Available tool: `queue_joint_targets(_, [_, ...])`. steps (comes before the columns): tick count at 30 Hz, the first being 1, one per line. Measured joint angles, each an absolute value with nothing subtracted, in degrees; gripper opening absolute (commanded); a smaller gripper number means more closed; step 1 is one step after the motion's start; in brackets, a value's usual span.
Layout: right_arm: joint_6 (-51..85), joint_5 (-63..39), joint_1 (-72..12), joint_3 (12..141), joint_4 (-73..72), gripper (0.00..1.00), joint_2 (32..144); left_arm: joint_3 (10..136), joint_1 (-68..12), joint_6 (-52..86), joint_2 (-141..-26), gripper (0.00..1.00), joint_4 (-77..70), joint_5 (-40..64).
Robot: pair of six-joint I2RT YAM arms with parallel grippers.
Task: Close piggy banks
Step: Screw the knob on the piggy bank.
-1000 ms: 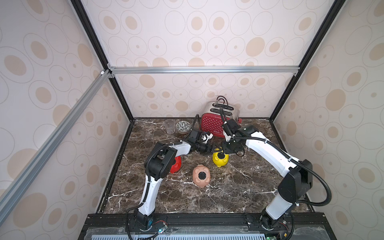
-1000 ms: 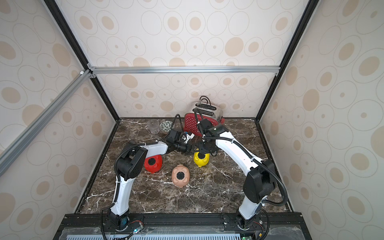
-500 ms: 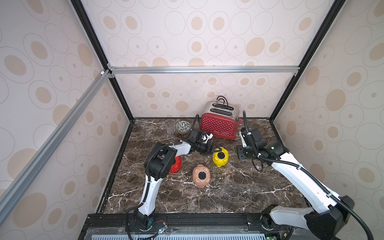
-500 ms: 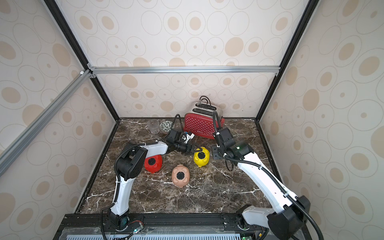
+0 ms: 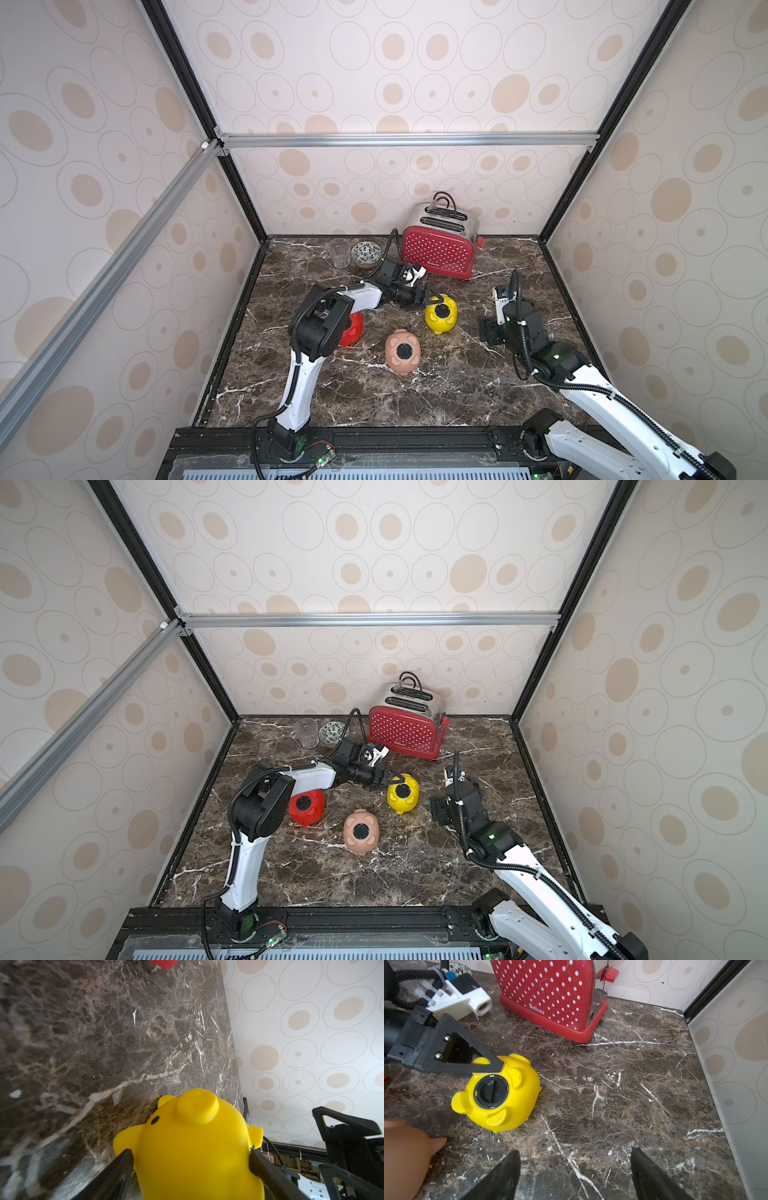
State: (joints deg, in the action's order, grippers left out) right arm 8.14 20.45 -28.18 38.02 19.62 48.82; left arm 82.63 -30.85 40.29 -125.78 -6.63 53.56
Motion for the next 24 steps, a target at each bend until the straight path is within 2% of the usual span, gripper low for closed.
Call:
queue_joint_targets(14, [7.64,21.17,-28.05,38.02,16.21,0.85,49.74,82.63,-30.87,38.72,-123.09,0.93,-1.61,51.48])
queue_joint_targets(24, [7.62,21.06,-27.99,38.02,16.21,0.85,50.61,82.59,-30.85,37.60,-120.66,0.94,0.21,50.81])
